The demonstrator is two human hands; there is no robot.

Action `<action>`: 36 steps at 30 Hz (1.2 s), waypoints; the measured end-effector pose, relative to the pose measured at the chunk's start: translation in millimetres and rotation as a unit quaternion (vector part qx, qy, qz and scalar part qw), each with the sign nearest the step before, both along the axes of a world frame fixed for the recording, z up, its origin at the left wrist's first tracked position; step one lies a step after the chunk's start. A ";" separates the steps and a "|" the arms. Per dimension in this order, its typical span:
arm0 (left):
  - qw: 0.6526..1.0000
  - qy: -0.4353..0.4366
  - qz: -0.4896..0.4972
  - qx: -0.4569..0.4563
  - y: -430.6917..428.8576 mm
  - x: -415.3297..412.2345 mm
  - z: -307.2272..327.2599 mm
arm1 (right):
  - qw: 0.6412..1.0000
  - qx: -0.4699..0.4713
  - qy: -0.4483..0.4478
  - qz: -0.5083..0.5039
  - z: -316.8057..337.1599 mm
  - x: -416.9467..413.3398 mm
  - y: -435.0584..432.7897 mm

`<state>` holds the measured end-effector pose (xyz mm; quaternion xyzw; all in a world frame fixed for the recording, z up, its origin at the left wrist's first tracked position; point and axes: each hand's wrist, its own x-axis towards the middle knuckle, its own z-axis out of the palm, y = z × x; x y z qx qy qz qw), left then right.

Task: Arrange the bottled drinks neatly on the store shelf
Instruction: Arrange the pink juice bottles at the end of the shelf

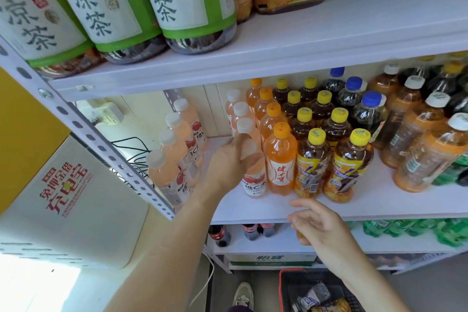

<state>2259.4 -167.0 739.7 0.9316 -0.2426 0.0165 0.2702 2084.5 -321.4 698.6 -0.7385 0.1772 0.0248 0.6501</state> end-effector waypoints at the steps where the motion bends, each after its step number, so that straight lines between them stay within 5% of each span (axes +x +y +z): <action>1: 1.000 0.010 0.011 0.000 -2.2 2.6 -1.4 | 1.000 -0.001 -0.001 -0.003 -2.5 0.8 1.4; 6: 1.000 0.013 0.022 0.008 3.3 -2.5 3.6 | 1.000 0.006 -0.017 -0.005 -11.4 6.1 14.4; 9: 0.981 -0.147 0.124 0.017 37.8 -10.7 10.6 | 1.000 0.013 -0.027 -0.003 -15.2 9.4 21.0; 11: 0.948 -0.219 0.204 0.106 66.6 -6.6 13.6 | 0.999 0.014 -0.033 0.003 -16.5 11.4 24.3; 15: 0.918 -0.078 0.259 0.290 93.3 0.2 14.0 | 0.998 0.017 -0.047 0.025 -15.0 17.0 31.1; 21: 0.887 -0.119 0.189 0.405 95.6 -0.9 13.5 | 0.998 0.010 -0.047 0.039 -14.6 23.3 37.4; 31: 0.970 -0.139 0.164 0.110 92.7 -49.5 54.8 | 0.985 0.076 -0.014 0.153 -14.1 31.0 31.3; 36: 0.981 0.006 0.179 -0.071 87.2 -61.1 72.6 | 0.980 0.011 -0.118 0.159 -6.9 23.8 24.6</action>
